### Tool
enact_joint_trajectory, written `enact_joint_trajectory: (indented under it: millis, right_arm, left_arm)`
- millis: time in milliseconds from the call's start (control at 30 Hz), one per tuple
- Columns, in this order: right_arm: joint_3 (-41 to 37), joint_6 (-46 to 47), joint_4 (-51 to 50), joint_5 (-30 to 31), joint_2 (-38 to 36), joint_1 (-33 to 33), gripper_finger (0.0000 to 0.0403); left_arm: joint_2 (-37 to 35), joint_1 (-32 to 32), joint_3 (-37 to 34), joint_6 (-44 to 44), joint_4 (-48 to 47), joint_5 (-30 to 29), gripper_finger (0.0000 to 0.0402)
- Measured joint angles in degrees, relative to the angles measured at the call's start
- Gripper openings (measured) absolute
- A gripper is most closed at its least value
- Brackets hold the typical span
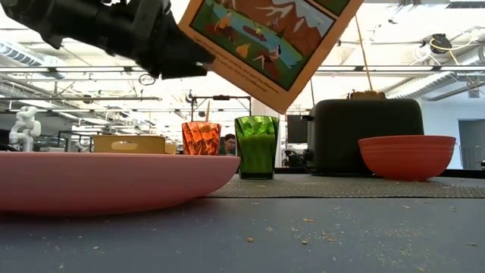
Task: Arrange a breakfast setting
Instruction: Pour the cereal from the cereal box into the pink bowl
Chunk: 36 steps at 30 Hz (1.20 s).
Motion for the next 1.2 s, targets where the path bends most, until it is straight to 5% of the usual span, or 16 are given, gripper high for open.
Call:
enact_joint_trajectory:
  millis: [300, 500, 1200]
  right_arm:
    - [0.02, -0.05, 2.17, -0.07, -0.04, 0.02, 0.0000]
    - [0.02, -0.49, 1.97, 0.15, 0.07, -0.02, 0.0000]
    - [0.02, -0.32, 2.42, 0.42, 0.02, 0.00, 0.0000]
  left_arm:
    - [1.43, 0.10, -0.03, 3.72, 9.26, 0.18, 0.0390]
    - [1.39, -0.01, 0.01, 4.16, 14.18, 5.56, 0.0390]
    - [1.39, -0.84, 0.01, -3.81, 16.46, 7.65, 0.0390]
